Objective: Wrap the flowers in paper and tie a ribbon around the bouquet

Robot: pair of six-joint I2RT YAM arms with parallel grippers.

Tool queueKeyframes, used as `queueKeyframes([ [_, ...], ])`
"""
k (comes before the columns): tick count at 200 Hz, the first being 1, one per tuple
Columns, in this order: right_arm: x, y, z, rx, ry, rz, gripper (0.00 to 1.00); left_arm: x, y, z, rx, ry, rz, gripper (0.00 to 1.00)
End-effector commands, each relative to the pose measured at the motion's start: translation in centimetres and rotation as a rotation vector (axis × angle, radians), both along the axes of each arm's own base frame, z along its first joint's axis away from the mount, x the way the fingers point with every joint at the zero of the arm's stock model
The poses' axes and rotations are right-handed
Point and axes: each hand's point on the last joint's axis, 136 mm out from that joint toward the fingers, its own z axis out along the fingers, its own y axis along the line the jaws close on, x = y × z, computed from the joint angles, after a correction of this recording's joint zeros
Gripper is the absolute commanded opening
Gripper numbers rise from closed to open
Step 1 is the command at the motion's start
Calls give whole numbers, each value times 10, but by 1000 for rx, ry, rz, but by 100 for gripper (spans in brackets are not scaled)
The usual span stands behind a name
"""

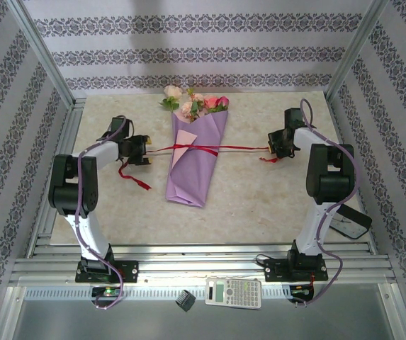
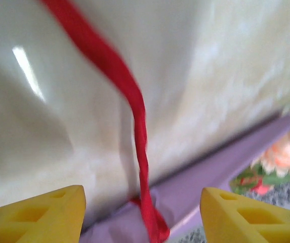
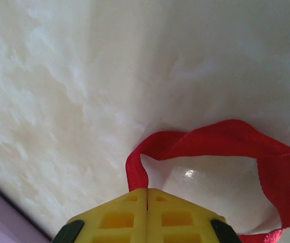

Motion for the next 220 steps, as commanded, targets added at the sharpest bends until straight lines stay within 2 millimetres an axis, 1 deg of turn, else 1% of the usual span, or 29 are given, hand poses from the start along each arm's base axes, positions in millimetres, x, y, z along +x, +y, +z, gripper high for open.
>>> queueKeyframes([
  [1, -9, -4, -7, -1, 30, 4, 0, -12, -30, 0, -22, 53, -31, 62],
  [11, -9, -4, -7, 2, 31, 4, 0, -11, -42, -5, -36, 56, -45, 62],
  [32, -9, -3, -7, 3, 29, 6, 0, -4, -55, -11, -38, 65, -70, 62],
  [58, -10, -3, -7, 6, 29, 8, 0, 13, -58, -15, -17, 59, -83, 58],
  [72, -10, -3, -7, 6, 29, 8, 0, 23, -58, -13, 1, 45, -98, 56],
  [89, -11, -3, -7, 8, 28, 7, 0, 28, -60, -18, 12, 53, -116, 54],
  [96, -11, -2, -7, 9, 28, 7, 0, 30, -61, -20, 5, 48, -113, 51],
  [112, -11, -2, -7, 9, 28, 7, 0, 31, -65, -25, -12, 37, -109, 36],
  [126, -11, -3, -7, 9, 28, 6, 0, 34, -72, -27, -33, 21, -116, 22],
  [143, -11, -2, -7, 11, 25, 11, 0, 35, -75, -28, -48, 8, -117, 0],
  [167, -11, 4, -3, 18, 33, 21, 0, 38, -75, -23, -48, -14, -120, 0],
  [178, -10, 8, 5, 2, 23, 27, 15, 39, -76, -22, -50, -22, -127, 0],
  [185, -10, 11, 12, -13, 10, 31, 27, 39, -77, -22, -50, -24, -131, 0],
  [194, -10, 18, 19, -18, -1, 31, 36, 39, -77, -21, -52, -28, -133, 0],
  [205, -10, 30, 25, -2, -11, 26, 43, 39, -77, -22, -54, -30, -133, 0],
  [220, -9, 53, 30, 32, -33, 29, 49, 38, -77, -22, -55, -32, -134, 0],
])
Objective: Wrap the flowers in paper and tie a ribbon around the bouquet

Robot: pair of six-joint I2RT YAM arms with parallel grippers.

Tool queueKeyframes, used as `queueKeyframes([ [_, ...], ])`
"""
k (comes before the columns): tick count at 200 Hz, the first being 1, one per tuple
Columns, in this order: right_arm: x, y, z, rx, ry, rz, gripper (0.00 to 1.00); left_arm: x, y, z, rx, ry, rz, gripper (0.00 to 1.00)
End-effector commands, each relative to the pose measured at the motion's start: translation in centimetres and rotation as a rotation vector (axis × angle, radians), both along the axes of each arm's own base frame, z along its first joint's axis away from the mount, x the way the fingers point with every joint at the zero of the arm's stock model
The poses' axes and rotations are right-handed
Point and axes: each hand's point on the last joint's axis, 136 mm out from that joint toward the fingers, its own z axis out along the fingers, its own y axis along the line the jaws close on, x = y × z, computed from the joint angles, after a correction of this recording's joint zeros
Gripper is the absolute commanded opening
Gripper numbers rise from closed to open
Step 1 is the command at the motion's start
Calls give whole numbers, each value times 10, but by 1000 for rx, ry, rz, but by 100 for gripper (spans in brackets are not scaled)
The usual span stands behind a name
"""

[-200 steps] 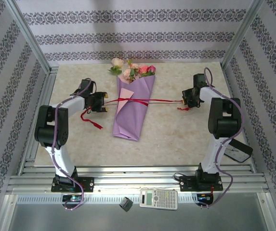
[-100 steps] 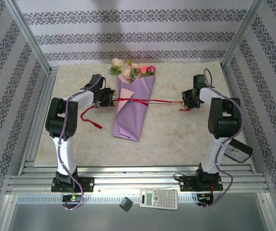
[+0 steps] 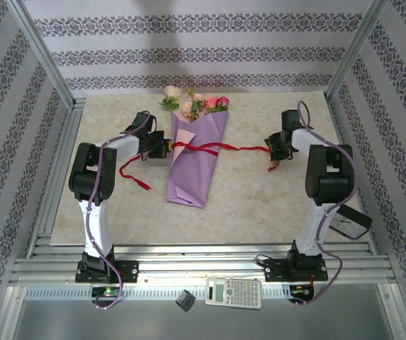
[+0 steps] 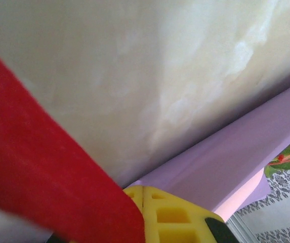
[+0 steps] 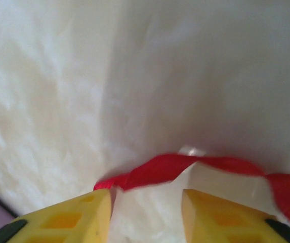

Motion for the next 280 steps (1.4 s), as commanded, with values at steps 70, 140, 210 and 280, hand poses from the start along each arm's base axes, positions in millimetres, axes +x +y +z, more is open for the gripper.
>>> queueKeyframes([
  [70, 31, 140, 25, 285, -131, -83, 54, -2, -8, -2, -16, -20, -20, 0],
  [140, 30, 169, 9, 305, -76, -93, 45, 0, -8, -1, -16, -24, -20, 0],
  [210, 34, 168, 1, 278, -70, -113, 16, 1, -9, 1, -17, -31, -25, 0],
  [280, 18, 94, 21, 151, -98, -102, 0, 1, 49, 11, -9, -57, 73, 0],
])
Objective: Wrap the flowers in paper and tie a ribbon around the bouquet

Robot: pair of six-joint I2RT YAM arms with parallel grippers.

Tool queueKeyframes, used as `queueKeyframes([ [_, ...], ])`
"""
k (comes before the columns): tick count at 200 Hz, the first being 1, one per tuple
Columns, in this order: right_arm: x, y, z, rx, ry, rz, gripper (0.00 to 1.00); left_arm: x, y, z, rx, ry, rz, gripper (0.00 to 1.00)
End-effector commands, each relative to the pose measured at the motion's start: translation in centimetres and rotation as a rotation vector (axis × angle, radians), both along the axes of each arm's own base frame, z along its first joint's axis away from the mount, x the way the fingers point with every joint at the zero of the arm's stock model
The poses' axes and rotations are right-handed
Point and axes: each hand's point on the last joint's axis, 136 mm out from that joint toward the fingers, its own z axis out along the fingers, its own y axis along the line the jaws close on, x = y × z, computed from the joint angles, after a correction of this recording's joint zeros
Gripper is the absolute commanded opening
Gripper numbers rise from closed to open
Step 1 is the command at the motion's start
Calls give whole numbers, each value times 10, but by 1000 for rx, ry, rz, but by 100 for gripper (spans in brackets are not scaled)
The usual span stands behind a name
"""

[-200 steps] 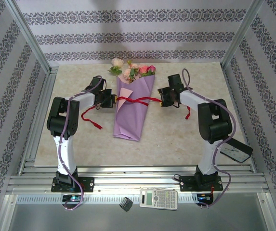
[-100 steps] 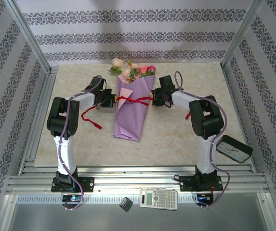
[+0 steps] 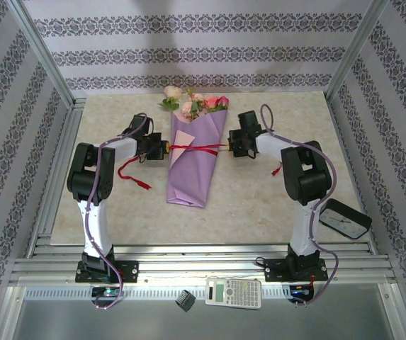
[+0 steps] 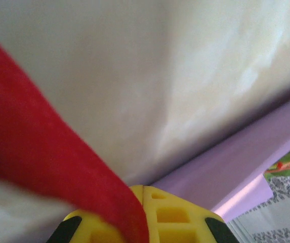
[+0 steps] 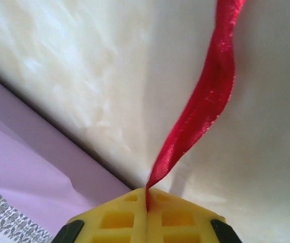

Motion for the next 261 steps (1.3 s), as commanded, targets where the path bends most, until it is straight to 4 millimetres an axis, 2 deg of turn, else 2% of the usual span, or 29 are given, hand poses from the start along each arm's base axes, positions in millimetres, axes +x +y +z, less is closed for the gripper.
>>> queueKeyframes([
  [1, -10, -42, 11, -73, -10, -7, 0, 5, 31, 19, 1, -58, 46, 0],
  [46, -38, -128, -10, -91, 25, -120, 0, -5, 83, 9, -29, -80, 205, 0],
  [66, -45, -157, -16, -85, 38, -171, 0, -12, 102, 6, -32, -88, 262, 0],
  [87, -47, -174, -19, -69, 38, -209, 0, -17, 109, 5, -36, -89, 282, 0],
  [123, -45, -182, -18, -75, 36, -232, 0, -17, 112, 3, -50, -95, 309, 0],
  [161, -42, -165, -20, -54, 43, -198, 0, -23, 91, 3, -47, -42, 214, 0],
  [168, -43, -162, -21, -51, 47, -198, 0, -25, 85, 3, -51, -28, 198, 11],
  [176, -45, -160, -22, -50, 51, -197, 0, -28, 79, 3, -51, -16, 185, 18],
  [198, -51, -161, -26, -54, 64, -202, 0, -38, 68, 4, -41, 15, 162, 30],
  [211, -53, -162, -28, -53, 69, -200, 0, -44, 63, 8, -32, 30, 148, 35],
  [225, -55, -162, -29, -53, 72, -197, 0, -52, 56, 17, -8, 45, 138, 45],
  [240, -56, -163, -31, -49, 75, -196, 0, -58, 36, 30, 15, 40, 101, 56],
  [261, -56, -163, -33, -46, 79, -196, 0, -61, -6, 35, -21, 40, 50, 57],
])
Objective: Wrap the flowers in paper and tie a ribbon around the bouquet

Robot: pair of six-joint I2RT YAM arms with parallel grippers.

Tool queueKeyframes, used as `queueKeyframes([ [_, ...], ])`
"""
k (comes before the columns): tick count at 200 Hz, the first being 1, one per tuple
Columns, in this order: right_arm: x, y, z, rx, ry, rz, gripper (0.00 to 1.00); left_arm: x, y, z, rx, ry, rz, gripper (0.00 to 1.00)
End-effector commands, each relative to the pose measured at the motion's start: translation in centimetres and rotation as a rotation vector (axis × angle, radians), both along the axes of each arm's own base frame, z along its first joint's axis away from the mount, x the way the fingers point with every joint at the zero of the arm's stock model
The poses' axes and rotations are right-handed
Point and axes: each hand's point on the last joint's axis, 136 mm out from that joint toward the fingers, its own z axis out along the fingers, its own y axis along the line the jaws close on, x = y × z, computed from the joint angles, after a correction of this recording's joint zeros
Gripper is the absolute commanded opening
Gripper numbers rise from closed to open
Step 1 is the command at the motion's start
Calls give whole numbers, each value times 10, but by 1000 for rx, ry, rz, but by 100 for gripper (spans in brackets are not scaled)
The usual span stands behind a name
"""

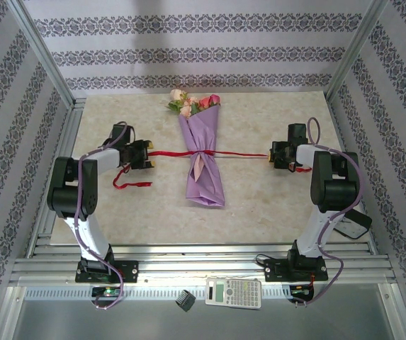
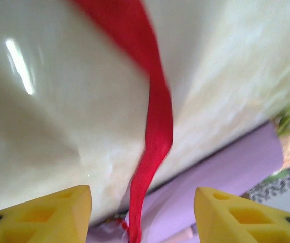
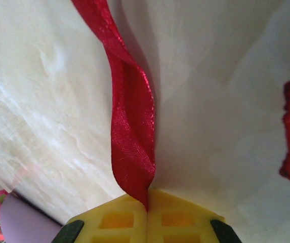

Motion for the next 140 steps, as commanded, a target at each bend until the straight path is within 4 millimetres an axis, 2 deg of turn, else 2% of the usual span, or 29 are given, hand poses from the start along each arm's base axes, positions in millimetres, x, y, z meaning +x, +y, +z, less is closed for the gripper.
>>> queueKeyframes([
  [1, -10, -10, -6, -24, 29, -24, 0, -11, -41, 11, -12, 34, -45, 57],
  [27, -9, -10, -5, -23, 26, -23, 0, -7, -77, -4, -58, 52, -50, 57],
  [98, -8, -8, -6, -17, 26, -11, 0, 38, -121, -21, -105, 48, -83, 55],
  [106, -7, -9, -6, -18, 26, -12, 0, 41, -124, -22, -108, 45, -84, 49],
  [132, -8, -8, -7, -18, 29, -7, 0, 45, -131, -24, -121, 22, -80, 7],
  [137, -7, -7, -6, -19, 27, -3, 0, 44, -132, -24, -124, 22, -81, 0],
  [140, -7, -8, -5, -21, 25, 0, 0, 45, -132, -23, -126, 19, -82, 0],
])
